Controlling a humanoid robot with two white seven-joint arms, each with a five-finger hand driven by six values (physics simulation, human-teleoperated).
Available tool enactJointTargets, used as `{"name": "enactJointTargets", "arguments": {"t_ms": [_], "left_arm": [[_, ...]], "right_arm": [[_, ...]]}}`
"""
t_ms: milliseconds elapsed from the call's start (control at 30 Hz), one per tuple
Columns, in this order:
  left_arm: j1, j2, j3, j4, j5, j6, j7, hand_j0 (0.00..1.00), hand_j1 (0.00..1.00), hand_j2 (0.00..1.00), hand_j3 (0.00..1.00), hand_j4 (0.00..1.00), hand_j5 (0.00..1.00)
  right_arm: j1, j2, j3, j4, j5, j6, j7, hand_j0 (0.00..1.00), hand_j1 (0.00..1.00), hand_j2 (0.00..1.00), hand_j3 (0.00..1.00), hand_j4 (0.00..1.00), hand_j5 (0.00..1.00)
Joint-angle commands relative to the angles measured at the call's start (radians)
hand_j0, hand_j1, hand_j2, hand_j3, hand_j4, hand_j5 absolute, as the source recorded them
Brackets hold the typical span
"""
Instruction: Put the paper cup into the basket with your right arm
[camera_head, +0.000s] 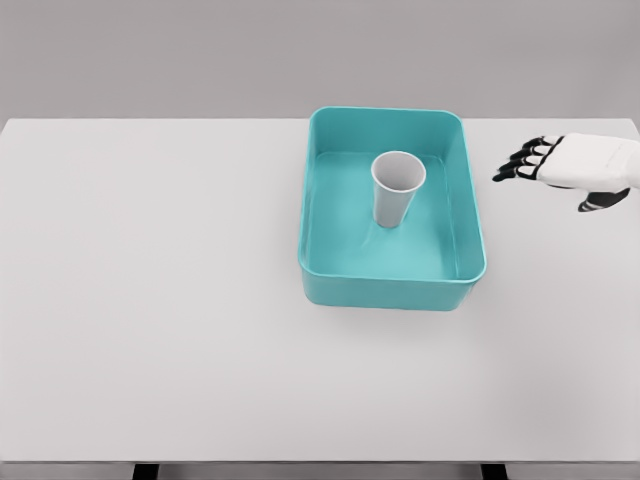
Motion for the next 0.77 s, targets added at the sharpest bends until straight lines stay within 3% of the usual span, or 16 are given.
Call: {"name": "enactJointTargets", "arguments": {"t_ms": [0,100,733], "left_arm": [[0.0,0.0,0.0,0.0,0.0,0.0,0.0,1.0,1.0,1.0,1.0,1.0,1.0],[0.002,0.0,0.0,0.0,0.0,0.0,0.0,1.0,1.0,1.0,1.0,1.0,1.0],[0.011,0.0,0.0,0.009,0.0,0.0,0.0,1.0,1.0,1.0,1.0,1.0,1.0]], "right_arm": [[0.0,-0.067,-0.005,-0.034,0.0,0.002,0.009,1.0,1.0,1.0,1.0,1.0,1.0],[0.014,-0.122,-0.004,-0.048,0.001,0.002,0.009,1.0,1.0,1.0,1.0,1.0,1.0],[0.006,-0.092,-0.007,-0.052,0.001,0.002,0.009,1.0,1.0,1.0,1.0,1.0,1.0]]}}
